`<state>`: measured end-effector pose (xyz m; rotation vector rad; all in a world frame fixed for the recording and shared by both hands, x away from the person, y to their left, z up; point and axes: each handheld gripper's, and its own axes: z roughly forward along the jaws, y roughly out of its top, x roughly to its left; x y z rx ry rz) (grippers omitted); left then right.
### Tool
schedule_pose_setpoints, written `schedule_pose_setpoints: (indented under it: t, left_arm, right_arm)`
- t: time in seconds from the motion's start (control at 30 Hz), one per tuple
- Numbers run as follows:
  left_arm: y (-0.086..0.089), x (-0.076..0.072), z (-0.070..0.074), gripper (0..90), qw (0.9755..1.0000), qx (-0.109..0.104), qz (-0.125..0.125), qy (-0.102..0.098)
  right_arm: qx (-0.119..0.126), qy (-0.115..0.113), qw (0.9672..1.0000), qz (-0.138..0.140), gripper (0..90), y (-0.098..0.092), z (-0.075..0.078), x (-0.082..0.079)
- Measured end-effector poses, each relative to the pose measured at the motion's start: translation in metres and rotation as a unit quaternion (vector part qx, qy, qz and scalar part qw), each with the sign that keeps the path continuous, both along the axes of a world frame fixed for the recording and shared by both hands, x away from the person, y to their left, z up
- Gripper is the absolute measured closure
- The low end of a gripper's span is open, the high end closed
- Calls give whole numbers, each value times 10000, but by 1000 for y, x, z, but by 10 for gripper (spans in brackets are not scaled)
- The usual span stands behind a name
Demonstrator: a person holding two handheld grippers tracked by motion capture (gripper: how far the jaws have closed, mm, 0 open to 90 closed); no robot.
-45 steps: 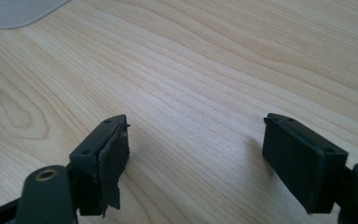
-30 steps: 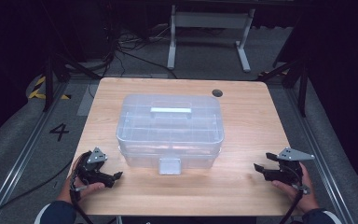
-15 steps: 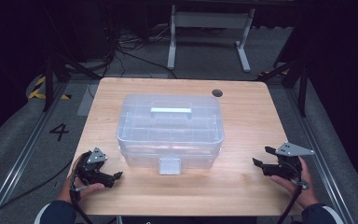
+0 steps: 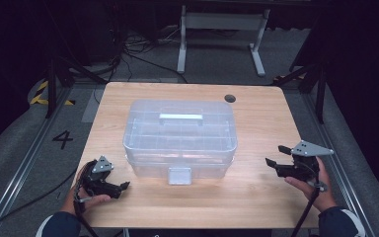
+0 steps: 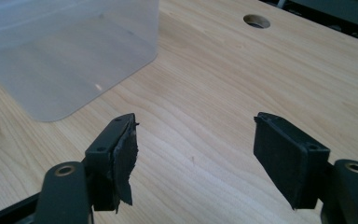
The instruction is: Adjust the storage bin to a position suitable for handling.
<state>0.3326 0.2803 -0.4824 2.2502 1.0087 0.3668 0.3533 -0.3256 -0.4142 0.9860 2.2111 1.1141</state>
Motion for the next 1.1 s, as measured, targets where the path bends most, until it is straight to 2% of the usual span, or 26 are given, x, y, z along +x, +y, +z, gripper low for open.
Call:
schedule_pose_setpoints:
  t: [0.1,0.4,0.6,1.1]
  left_arm:
    - [0,0,0,4,10000,1,-1,0]
    - [0,0,0,4,10000,0,0,-1]
    - [0,0,0,4,10000,0,1,-1]
    - [0,0,0,5,10000,1,-1,1]
  right_arm:
    - [2,-28,10000,18,316,3,5,2]
    - [-25,-300,9993,199,345,17,33,12]
    - [-103,-432,9988,205,349,26,47,19]
    - [-1,-716,9969,321,351,42,79,34]
